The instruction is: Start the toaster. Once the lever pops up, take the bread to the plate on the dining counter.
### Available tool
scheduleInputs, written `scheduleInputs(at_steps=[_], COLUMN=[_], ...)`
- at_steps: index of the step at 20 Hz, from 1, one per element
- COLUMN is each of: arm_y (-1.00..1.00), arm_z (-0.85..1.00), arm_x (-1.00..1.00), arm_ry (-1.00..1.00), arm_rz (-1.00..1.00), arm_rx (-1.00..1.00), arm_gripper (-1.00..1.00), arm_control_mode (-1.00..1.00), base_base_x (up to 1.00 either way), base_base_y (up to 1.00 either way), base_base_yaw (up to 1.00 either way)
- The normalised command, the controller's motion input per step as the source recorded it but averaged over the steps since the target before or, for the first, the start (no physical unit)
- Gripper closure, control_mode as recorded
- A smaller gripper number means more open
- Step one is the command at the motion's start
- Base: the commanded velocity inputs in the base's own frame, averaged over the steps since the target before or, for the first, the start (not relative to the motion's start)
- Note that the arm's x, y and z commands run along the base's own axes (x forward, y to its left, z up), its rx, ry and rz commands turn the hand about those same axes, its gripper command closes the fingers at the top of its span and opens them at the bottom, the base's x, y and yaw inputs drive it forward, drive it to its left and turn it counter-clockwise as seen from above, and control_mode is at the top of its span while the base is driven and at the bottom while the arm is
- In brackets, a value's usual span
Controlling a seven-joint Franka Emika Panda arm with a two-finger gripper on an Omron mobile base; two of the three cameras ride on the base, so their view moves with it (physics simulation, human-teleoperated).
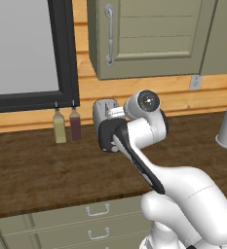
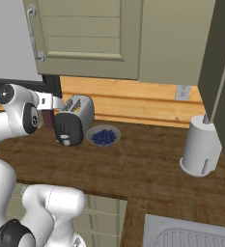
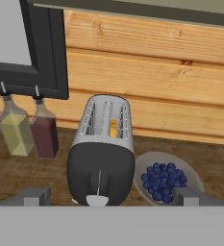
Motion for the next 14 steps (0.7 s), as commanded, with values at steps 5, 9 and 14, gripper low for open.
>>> scheduleInputs(at_steps=[5, 9, 14], arm_y=[0.0, 0.0, 0.0], arm_z=[0.0, 0.0, 0.0], arm_x=[0.0, 0.0, 0.0], arm_ry=[0.0, 0.0, 0.0], arm_rz=[0.0, 0.0, 0.0], arm_rx=[0.0, 0.0, 0.0], arm_gripper=[-1.0, -1.0, -1.0], arm_control_mode=[-1.0, -1.0, -1.0], base_base_x=[0.0, 0.0, 0.0], base_base_y=[0.0, 0.0, 0.0], base_base_yaw=[0.0, 0.0, 0.0])
